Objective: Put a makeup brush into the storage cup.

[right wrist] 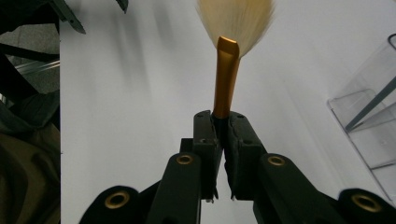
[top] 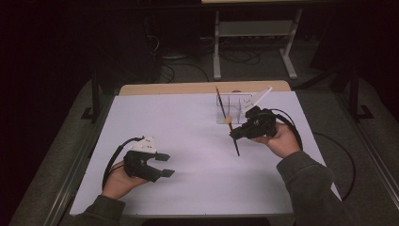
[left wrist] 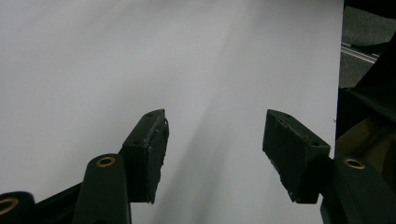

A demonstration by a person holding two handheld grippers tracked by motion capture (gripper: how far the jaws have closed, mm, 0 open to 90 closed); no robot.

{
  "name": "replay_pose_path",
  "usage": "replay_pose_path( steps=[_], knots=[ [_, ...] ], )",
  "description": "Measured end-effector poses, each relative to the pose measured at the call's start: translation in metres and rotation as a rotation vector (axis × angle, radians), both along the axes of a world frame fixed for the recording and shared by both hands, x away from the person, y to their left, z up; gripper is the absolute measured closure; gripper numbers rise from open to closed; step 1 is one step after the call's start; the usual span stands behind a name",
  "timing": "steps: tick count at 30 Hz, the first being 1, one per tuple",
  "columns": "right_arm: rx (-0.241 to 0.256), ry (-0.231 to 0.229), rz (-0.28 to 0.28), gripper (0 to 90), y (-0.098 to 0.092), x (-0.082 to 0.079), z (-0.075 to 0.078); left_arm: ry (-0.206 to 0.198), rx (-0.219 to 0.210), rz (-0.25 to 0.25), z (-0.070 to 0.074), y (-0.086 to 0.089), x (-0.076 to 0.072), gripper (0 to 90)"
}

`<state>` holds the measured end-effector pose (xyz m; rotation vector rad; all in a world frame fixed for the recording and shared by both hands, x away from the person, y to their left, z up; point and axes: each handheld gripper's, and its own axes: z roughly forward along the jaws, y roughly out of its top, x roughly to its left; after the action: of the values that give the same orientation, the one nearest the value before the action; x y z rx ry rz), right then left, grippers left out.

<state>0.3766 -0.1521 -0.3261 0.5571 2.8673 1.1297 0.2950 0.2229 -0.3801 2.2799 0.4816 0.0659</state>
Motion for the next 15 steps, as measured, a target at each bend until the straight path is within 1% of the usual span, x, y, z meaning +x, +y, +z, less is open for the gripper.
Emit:
replay_pose_path(
  steps=[2,3,4,8,9,10,11,12,14,15],
  knots=[
    [0.002,-0.001,-0.005,82.9,-0.001,0.002,0.002,0.012,-0.01,0.007,-0.002,0.0,0.0,39.0],
    [0.005,0.0,-0.008,82.9,-0.002,0.002,0.003,0.011,-0.003,0.001,-0.001,0.002,0.0,39.3],
    [0.005,-0.009,-0.004,82.9,-0.003,0.004,0.004,0.01,-0.01,0.003,-0.002,0.002,0.0,39.3],
    [0.007,-0.004,-0.017,82.9,-0.006,0.006,0.006,0.013,-0.018,0.011,-0.003,0.003,-0.001,38.1],
    [0.008,-0.014,-0.013,82.9,-0.007,0.007,0.006,0.01,-0.017,0.008,-0.003,0.003,-0.001,37.8],
    [0.012,-0.005,-0.024,82.9,-0.007,0.007,0.007,0.009,-0.01,0.005,-0.004,0.004,-0.001,37.4],
    [0.013,-0.009,-0.019,82.9,-0.008,0.009,0.007,0.011,-0.01,0.005,-0.005,0.003,-0.001,37.1],
    [0.012,-0.001,-0.032,82.9,-0.008,0.009,0.008,0.013,-0.009,0.006,-0.005,0.003,-0.002,36.9],
    [0.011,-0.014,-0.031,82.9,-0.01,0.012,0.008,0.016,-0.008,0.008,-0.006,0.003,-0.002,36.2],
    [0.01,-0.009,-0.032,82.9,-0.01,0.013,0.009,0.016,-0.007,0.006,-0.006,0.003,-0.002,36.0]
  ],
)
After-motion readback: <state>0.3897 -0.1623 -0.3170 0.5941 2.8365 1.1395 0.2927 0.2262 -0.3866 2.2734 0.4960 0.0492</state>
